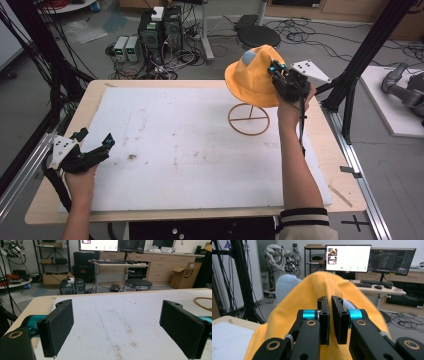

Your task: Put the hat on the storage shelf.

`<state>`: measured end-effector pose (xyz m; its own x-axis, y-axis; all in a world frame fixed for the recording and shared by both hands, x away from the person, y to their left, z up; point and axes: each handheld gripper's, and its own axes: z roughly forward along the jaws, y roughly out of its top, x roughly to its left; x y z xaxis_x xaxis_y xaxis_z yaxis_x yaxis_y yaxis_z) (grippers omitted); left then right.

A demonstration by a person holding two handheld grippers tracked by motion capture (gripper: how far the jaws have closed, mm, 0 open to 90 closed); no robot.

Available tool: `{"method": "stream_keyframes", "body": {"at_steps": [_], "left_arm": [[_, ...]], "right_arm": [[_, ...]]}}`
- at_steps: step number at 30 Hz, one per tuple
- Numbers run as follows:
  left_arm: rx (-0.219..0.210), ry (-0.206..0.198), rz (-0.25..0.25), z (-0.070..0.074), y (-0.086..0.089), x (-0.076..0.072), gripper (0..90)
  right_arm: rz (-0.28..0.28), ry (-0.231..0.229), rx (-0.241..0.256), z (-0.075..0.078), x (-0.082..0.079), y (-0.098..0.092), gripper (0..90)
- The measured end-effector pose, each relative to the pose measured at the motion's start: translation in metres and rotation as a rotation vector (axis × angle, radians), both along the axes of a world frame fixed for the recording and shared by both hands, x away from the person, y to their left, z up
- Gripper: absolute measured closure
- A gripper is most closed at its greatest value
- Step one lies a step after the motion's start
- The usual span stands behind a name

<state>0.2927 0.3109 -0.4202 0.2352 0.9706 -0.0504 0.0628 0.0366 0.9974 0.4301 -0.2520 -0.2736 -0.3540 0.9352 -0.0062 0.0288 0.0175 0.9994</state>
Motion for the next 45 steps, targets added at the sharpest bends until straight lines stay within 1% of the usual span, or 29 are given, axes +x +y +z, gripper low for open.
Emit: {"method": "stream_keyframes", "body": {"at_steps": [6,9,10,12,14,15,16,17,18,19,20,21,22,23,27,29,31,32,33,35,36,37,39,40,41,42,43,44,45], "left_arm": [[0.002,0.003,-0.001,0.0,0.0,0.0,12.5],[0.003,0.002,-0.002,0.0,0.0,0.0,12.5],[0.0,0.0,-0.001,0.0,0.0,0.0,12.5],[-0.001,0.0,-0.001,0.0,0.0,0.0,12.5],[-0.002,0.001,0.0,0.0,0.0,0.0,12.5],[-0.002,0.001,0.0,0.0,0.0,0.0,12.5],[-0.003,0.004,-0.001,0.0,0.0,0.0,12.5],[-0.001,0.006,0.002,0.0,0.0,0.0,12.5],[-0.001,0.007,0.002,0.0,0.0,0.0,12.5],[-0.001,0.008,0.002,0.0,0.0,0.0,12.5],[-0.001,0.006,0.002,0.0,0.0,0.0,12.5],[-0.003,0.005,0.001,0.0,0.0,0.0,12.5],[-0.003,0.006,0.0,0.0,0.0,0.0,12.5],[-0.001,0.008,-0.001,0.0,0.0,0.0,12.5],[0.002,0.01,-0.002,-0.001,-0.001,0.001,12.5],[0.003,0.012,0.001,-0.001,0.0,0.001,12.5],[0.003,0.014,0.0,-0.001,0.0,0.001,12.5],[0.006,0.014,0.0,-0.001,0.0,0.001,12.5],[0.006,0.014,0.0,-0.001,0.0,0.001,12.5],[0.008,0.013,-0.001,-0.001,0.0,0.001,12.5],[0.009,0.013,0.0,-0.001,0.0,0.001,12.5],[0.007,0.013,0.003,-0.002,0.0,0.001,12.5],[0.005,0.013,0.004,-0.002,0.0,0.001,12.5],[0.008,0.013,0.002,-0.002,0.0,0.001,12.5],[0.009,0.012,0.002,-0.001,0.0,0.001,12.5],[0.01,0.012,0.002,-0.001,0.0,0.001,12.5],[0.013,0.011,0.002,-0.001,-0.001,0.001,12.5],[0.013,0.011,0.001,-0.001,-0.001,0.001,12.5],[0.013,0.011,0.001,-0.001,-0.001,0.001,12.5]], "right_arm": [[0.006,0.025,-0.002,-0.002,0.003,-0.001,81.9],[0.014,0.021,0.004,-0.002,0.001,-0.002,75.3],[0.013,0.015,0.007,-0.002,0.001,-0.002,71.2],[-0.003,0.01,0.011,-0.001,-0.001,-0.002,55.4],[-0.035,0.003,0.011,-0.002,-0.001,-0.001,38.8],[-0.06,-0.007,0.019,-0.003,-0.004,-0.002,28.2],[-0.065,-0.009,0.025,-0.004,-0.005,-0.003,23.9],[-0.067,-0.015,0.018,-0.004,-0.008,-0.005,20.3],[-0.067,-0.015,0.018,-0.004,-0.008,-0.005,20.3],[-0.065,-0.038,-0.021,-0.004,-0.012,-0.007,17.8],[-0.06,-0.055,-0.04,-0.003,-0.016,-0.008,16.3],[-0.06,-0.055,-0.04,-0.003,-0.016,-0.008,16.3],[-0.051,-0.079,-0.066,-0.001,-0.023,-0.011,14.0],[-0.051,-0.079,-0.066,-0.001,-0.023,-0.011,14.0],[-0.032,-0.103,-0.079,0.001,-0.04,-0.021,12.2],[-0.018,-0.115,-0.077,-0.002,-0.054,-0.03,11.9],[-0.016,-0.117,-0.076,-0.003,-0.057,-0.033,11.7],[-0.005,-0.12,-0.062,-0.007,-0.066,-0.039,11.3],[-0.004,-0.12,-0.056,-0.009,-0.07,-0.042,11.2],[-0.009,-0.123,-0.053,-0.014,-0.077,-0.047,11.2],[-0.009,-0.123,-0.053,-0.014,-0.077,-0.047,11.2],[-0.014,-0.125,-0.058,-0.017,-0.08,-0.05,11.2],[-0.016,-0.115,-0.047,-0.026,-0.086,-0.054,11.2],[-0.02,-0.093,-0.027,-0.035,-0.092,-0.057,11.2],[-0.02,-0.093,-0.027,-0.035,-0.092,-0.057,11.2],[-0.022,-0.089,-0.005,-0.044,-0.097,-0.06,11.2],[-0.022,-0.089,-0.005,-0.044,-0.097,-0.06,11.2],[-0.04,-0.078,-0.013,-0.05,-0.1,-0.062,11.2],[-0.045,-0.089,-0.008,-0.054,-0.102,-0.063,11.2]]}}
